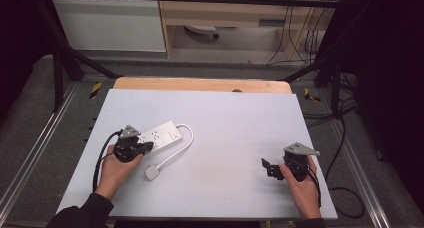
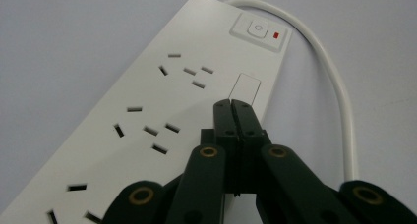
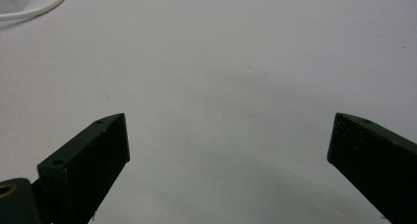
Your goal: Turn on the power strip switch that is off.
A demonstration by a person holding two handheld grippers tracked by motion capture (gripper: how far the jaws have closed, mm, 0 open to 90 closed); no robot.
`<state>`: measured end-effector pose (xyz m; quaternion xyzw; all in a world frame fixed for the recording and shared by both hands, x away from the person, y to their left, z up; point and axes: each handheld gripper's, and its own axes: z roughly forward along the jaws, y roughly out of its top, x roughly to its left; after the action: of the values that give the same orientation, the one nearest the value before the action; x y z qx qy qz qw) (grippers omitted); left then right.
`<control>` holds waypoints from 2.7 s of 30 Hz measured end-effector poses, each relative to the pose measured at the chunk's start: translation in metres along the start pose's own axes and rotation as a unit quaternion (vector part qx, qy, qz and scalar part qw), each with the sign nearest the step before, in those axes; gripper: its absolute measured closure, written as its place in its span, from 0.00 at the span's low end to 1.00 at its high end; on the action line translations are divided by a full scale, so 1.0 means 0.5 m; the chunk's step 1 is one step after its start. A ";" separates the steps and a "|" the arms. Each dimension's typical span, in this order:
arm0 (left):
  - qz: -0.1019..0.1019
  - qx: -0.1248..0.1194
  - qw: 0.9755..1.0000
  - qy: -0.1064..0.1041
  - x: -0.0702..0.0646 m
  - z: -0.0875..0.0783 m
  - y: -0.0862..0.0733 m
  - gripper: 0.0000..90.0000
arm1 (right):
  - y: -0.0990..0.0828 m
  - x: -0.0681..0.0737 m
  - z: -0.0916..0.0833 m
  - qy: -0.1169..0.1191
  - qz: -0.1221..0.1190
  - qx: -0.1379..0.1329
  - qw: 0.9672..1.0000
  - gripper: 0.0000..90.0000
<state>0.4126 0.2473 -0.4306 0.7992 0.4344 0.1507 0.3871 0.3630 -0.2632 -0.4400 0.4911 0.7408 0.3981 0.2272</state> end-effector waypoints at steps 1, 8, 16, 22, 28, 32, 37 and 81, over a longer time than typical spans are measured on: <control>-0.002 -0.001 1.000 0.000 0.001 0.000 0.000 1.00 | 0.000 0.000 0.000 0.000 0.000 0.000 1.000 0.03; 0.000 -0.002 1.000 0.002 -0.001 0.000 0.000 1.00 | 0.000 -0.001 0.000 0.000 -0.001 -0.001 1.000 0.03; 0.000 -0.013 1.000 0.002 -0.004 -0.003 0.001 0.99 | 0.000 -0.001 0.000 0.000 -0.001 -0.001 1.000 0.03; 0.004 -0.023 1.000 0.003 -0.005 -0.005 0.003 0.96 | 0.000 -0.001 0.000 0.000 -0.001 -0.001 1.000 0.03; 0.008 -0.035 0.999 0.008 -0.006 -0.007 0.005 0.87 | 0.000 -0.001 0.000 0.000 -0.002 -0.001 1.000 0.03; 0.003 -0.042 0.999 0.008 -0.005 -0.009 0.006 0.81 | 0.000 -0.001 0.000 0.000 -0.001 -0.001 1.000 0.03; -0.012 -0.058 0.998 0.007 -0.005 -0.014 0.010 0.70 | 0.000 -0.001 0.000 0.000 -0.001 -0.001 1.000 0.03; -0.046 -0.154 0.987 0.005 -0.005 -0.057 0.043 0.09 | 0.000 0.000 0.001 0.001 0.000 0.000 1.000 0.03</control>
<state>0.4073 0.2523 -0.3957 0.7082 0.4444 0.2023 0.5099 0.3636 -0.2630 -0.4403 0.4910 0.7410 0.3983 0.2264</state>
